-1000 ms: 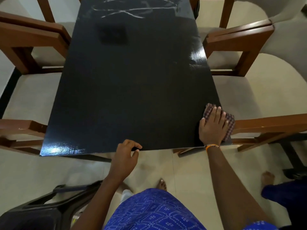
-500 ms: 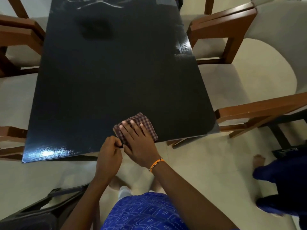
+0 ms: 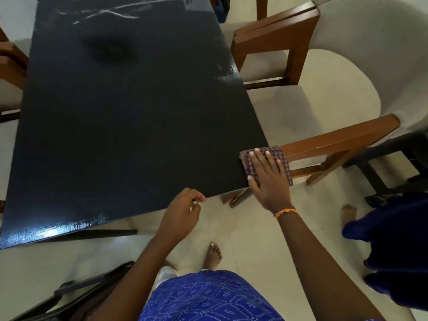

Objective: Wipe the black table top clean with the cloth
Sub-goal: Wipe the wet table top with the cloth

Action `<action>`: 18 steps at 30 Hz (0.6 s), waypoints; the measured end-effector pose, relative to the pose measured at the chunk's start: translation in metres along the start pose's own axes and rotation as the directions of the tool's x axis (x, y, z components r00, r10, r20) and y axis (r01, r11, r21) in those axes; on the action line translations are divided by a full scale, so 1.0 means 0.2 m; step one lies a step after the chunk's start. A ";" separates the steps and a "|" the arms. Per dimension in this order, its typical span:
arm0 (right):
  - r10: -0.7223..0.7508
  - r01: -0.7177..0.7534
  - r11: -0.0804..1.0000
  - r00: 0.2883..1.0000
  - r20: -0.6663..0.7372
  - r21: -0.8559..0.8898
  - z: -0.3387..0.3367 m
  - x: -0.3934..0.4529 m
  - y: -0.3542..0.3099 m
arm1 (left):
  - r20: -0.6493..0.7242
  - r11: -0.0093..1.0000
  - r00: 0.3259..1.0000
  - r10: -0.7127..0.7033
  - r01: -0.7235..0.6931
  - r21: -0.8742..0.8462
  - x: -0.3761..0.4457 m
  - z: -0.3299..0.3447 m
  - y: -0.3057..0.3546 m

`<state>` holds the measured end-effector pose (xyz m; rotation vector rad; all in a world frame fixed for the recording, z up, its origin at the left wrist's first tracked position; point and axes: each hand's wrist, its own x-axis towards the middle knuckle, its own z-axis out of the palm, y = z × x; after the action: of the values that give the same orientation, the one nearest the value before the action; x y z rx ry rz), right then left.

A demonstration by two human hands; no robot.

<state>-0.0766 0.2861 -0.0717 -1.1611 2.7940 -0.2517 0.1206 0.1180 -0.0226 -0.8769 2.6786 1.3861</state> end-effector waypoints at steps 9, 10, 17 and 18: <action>0.434 -0.330 0.645 0.901 0.025 0.689 -0.01 -0.18 0.08 | 0.079 1.000 0.997 0.011 -0.010 -0.010 0.07 0.07 0.10; 0.454 -0.365 0.611 0.888 0.066 0.703 -0.01 -0.24 0.10 | 0.089 1.000 0.996 0.012 -0.012 -0.009 0.07 0.08 0.11; 0.593 -0.495 0.673 0.805 0.000 0.550 -0.11 -0.35 0.17 | 0.118 0.995 0.993 -0.026 0.037 -0.094 0.17 0.09 0.22; 0.582 -0.453 0.706 0.809 -0.081 0.544 -0.14 -0.30 0.14 | 0.119 0.993 0.993 -0.027 0.041 -0.111 0.18 0.09 0.24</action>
<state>-0.0581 0.3525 -0.0484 -0.1996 2.8344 -1.0498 0.0630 0.1367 -0.0064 -0.8165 2.5097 1.5431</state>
